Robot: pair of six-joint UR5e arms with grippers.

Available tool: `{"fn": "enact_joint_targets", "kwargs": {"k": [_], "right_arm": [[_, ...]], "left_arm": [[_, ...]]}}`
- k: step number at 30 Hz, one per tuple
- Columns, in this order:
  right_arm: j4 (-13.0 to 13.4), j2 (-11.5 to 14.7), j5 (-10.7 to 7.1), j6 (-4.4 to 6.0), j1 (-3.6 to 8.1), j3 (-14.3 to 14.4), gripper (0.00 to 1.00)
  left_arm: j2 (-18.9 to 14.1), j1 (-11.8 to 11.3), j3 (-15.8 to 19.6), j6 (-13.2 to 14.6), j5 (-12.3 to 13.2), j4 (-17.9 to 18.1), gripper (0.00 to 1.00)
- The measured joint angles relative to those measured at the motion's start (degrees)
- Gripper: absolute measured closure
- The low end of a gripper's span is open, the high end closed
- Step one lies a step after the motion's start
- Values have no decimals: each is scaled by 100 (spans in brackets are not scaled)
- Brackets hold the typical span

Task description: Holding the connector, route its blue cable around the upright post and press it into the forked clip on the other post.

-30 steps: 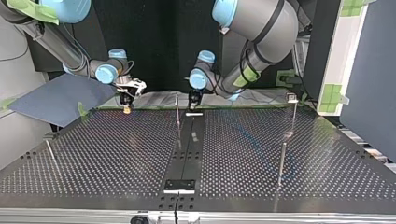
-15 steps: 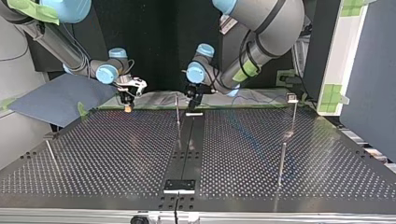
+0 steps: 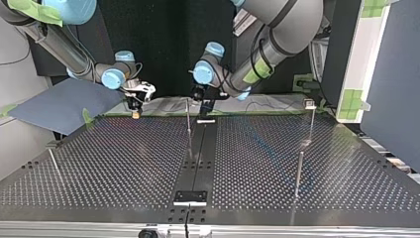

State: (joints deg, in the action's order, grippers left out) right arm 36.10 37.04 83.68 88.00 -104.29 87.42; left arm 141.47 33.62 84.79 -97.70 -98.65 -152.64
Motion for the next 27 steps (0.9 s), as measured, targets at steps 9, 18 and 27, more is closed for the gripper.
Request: {"fn": "enact_joint_targets", "kwargs": {"k": [9,18,27], "right_arm": [[-19,0,-1,0,11,0,100],[-17,-3,-24,0,24,0,100],[-13,-4,-26,0,26,0,100]], "left_arm": [[-45,52,131,5,-1,27,0],[-50,105,146,6,-26,25,0],[-50,106,199,-2,-70,35,0]]}}
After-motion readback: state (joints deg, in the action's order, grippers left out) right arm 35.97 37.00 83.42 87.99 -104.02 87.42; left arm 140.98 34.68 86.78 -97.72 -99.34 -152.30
